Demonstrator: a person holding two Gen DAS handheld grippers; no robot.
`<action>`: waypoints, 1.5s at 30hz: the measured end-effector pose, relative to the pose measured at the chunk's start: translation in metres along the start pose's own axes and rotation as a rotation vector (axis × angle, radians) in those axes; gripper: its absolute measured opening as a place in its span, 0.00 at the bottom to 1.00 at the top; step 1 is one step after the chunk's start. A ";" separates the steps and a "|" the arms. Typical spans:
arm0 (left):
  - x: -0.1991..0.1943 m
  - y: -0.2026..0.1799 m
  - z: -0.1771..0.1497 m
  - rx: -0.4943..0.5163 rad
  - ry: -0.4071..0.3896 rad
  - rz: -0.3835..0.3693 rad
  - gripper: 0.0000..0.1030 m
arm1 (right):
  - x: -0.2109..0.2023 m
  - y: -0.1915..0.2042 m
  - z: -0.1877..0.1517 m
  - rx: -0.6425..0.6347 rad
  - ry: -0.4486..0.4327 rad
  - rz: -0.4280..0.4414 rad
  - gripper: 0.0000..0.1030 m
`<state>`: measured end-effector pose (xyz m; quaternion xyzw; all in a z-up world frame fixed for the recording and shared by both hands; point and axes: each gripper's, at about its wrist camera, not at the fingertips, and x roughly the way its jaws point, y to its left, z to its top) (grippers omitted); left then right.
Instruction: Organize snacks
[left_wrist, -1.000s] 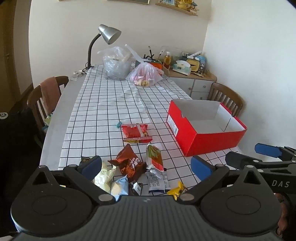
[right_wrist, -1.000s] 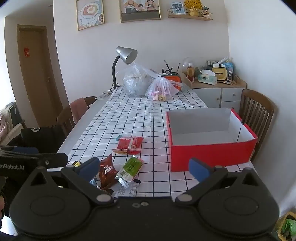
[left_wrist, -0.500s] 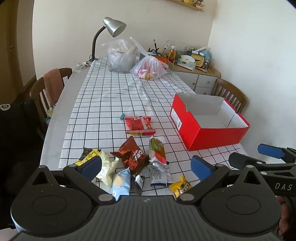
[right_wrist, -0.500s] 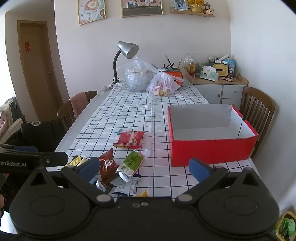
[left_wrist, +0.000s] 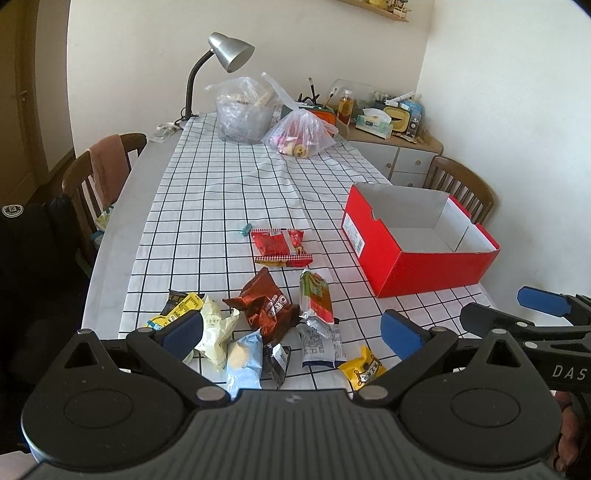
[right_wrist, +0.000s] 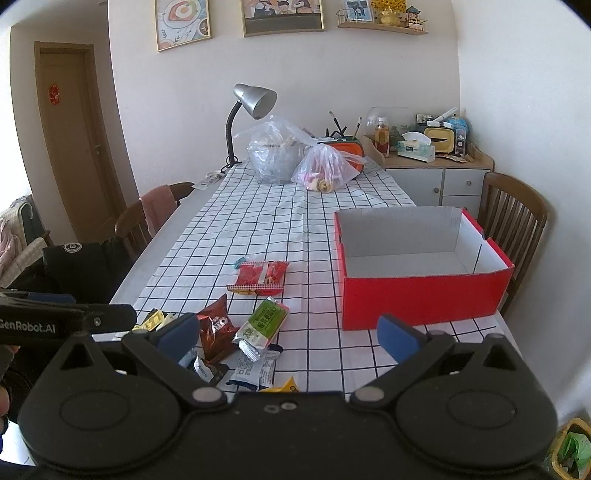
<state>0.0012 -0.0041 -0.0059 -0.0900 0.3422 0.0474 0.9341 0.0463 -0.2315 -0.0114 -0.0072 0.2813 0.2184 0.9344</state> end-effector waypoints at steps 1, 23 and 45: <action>0.000 0.000 0.000 0.000 0.000 0.000 1.00 | 0.000 0.001 0.000 -0.001 -0.001 0.000 1.00; -0.003 -0.004 0.002 0.015 -0.017 0.028 1.00 | 0.000 0.006 0.005 -0.017 -0.014 0.014 1.00; 0.006 0.000 0.002 0.014 0.005 0.024 1.00 | 0.014 0.009 0.002 -0.040 0.013 0.049 1.00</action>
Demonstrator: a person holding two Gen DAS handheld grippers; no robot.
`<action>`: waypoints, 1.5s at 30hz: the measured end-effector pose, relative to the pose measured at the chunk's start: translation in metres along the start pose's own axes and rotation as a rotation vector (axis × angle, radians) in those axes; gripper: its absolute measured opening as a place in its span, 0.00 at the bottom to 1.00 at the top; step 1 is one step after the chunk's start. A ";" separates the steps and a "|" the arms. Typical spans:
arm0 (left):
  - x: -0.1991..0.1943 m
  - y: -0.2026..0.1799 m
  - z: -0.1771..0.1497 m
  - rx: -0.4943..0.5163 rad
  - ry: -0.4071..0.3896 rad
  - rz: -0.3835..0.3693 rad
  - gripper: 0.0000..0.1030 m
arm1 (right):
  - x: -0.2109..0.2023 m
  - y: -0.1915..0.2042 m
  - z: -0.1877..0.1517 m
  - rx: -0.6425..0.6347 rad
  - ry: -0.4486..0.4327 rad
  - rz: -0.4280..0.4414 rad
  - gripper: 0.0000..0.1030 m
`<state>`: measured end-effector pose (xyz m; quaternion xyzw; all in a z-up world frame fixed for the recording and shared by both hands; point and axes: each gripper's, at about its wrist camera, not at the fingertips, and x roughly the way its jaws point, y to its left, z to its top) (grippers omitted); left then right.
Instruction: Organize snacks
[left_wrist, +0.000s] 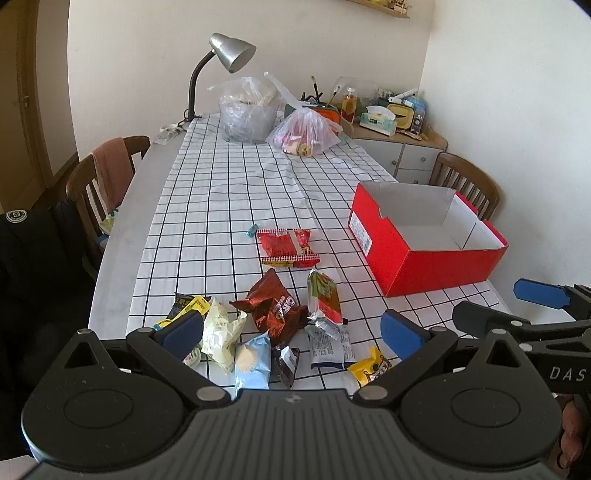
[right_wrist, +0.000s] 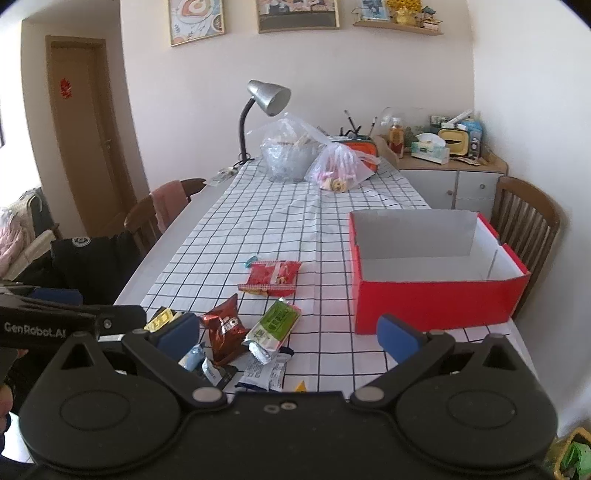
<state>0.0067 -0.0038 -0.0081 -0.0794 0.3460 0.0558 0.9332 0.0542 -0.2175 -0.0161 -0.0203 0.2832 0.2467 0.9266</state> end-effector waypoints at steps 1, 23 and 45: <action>0.002 0.001 0.000 -0.001 0.006 0.000 1.00 | 0.002 0.001 0.000 -0.008 0.003 0.004 1.00; 0.063 0.055 -0.017 -0.123 0.164 0.065 0.99 | 0.078 -0.031 -0.036 0.045 0.238 -0.009 0.93; 0.146 0.054 -0.047 -0.083 0.334 -0.026 0.66 | 0.143 -0.019 -0.076 -0.143 0.452 0.084 0.61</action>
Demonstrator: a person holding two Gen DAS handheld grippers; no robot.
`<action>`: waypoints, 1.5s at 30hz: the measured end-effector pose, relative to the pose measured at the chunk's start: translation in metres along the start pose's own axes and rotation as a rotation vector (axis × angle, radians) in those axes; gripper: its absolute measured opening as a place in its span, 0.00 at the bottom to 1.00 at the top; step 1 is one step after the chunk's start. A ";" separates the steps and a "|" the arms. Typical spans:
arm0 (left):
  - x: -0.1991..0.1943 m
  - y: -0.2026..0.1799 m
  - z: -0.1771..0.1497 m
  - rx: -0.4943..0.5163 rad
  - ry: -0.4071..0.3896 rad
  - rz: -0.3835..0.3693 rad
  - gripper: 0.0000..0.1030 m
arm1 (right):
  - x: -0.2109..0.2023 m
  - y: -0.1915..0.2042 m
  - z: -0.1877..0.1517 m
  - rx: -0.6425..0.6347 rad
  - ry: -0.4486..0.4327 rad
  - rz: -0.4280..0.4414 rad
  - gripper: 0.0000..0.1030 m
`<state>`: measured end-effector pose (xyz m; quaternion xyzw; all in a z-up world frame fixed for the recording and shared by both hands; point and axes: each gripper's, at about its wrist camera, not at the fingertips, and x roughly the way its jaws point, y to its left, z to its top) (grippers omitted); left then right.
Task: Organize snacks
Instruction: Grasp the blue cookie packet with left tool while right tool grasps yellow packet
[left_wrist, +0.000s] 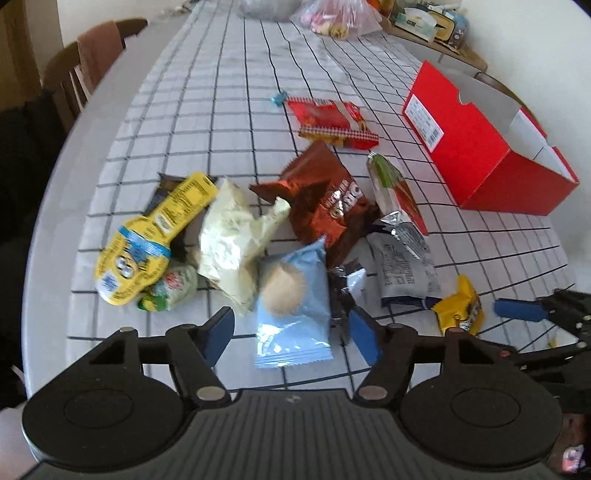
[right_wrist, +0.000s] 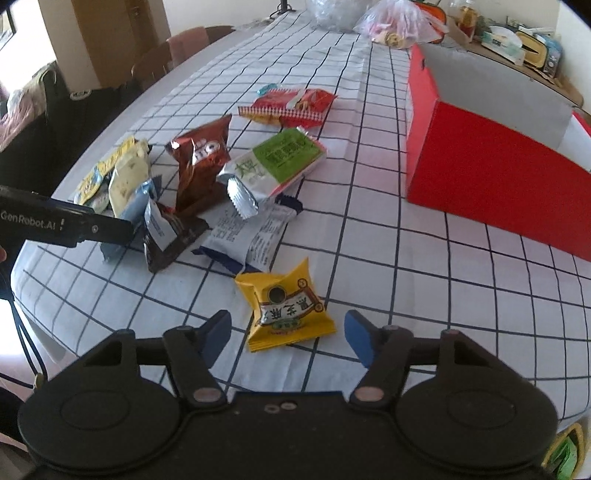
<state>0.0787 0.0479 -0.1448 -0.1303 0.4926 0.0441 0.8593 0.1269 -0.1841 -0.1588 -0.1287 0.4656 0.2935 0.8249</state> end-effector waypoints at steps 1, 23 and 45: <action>0.002 0.002 0.001 -0.021 0.012 -0.021 0.66 | 0.002 -0.001 0.001 0.000 0.001 -0.001 0.60; 0.030 0.051 0.012 -0.311 0.118 -0.210 0.48 | 0.017 0.006 0.010 -0.058 -0.005 0.008 0.43; 0.005 0.040 0.004 -0.285 0.081 -0.191 0.40 | -0.020 -0.005 0.012 0.027 -0.084 0.001 0.32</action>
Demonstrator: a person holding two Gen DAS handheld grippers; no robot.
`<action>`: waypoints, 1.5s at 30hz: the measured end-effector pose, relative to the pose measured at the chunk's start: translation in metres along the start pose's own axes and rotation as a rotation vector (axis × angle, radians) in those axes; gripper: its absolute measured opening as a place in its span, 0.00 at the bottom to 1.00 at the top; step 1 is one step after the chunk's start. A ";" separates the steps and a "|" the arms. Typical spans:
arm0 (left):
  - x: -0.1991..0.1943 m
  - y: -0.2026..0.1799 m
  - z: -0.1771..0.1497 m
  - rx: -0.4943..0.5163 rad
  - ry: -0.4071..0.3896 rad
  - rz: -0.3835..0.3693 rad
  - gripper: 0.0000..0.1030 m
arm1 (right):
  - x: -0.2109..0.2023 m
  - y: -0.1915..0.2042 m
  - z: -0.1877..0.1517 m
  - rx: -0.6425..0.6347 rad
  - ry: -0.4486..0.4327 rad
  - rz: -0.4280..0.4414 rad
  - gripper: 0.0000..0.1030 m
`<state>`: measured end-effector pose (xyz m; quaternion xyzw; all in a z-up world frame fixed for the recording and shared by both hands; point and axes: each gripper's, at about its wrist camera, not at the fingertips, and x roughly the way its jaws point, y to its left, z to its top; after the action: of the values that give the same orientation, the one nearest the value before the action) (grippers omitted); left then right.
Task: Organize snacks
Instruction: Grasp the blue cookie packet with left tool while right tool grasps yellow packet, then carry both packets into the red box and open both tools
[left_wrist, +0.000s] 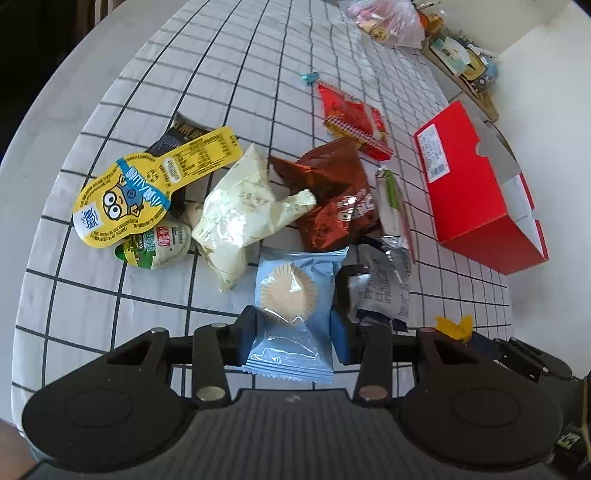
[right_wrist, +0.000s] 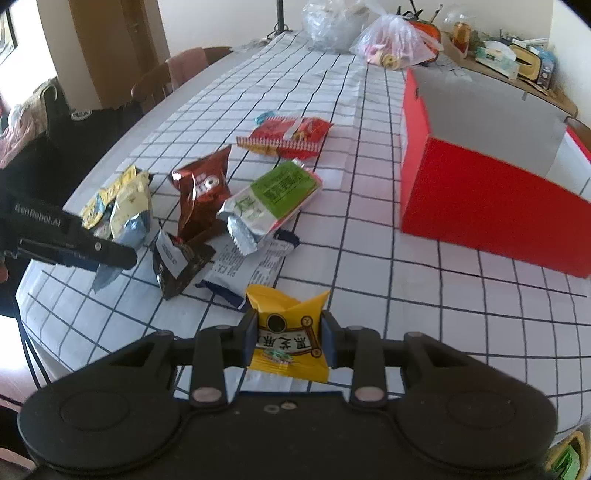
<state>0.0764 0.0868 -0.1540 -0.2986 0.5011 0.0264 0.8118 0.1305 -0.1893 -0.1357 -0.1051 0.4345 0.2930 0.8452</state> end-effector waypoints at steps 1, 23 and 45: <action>-0.003 -0.003 0.000 0.008 -0.004 -0.001 0.40 | -0.003 -0.002 0.001 0.009 -0.005 0.000 0.32; -0.035 -0.169 0.033 0.312 -0.163 0.019 0.40 | -0.076 -0.101 0.059 0.119 -0.196 -0.026 0.32; 0.070 -0.342 0.096 0.441 -0.133 0.086 0.40 | -0.045 -0.267 0.111 0.193 -0.163 -0.074 0.32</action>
<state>0.3046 -0.1627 -0.0249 -0.0899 0.4526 -0.0294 0.8867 0.3410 -0.3747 -0.0535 -0.0151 0.3865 0.2261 0.8940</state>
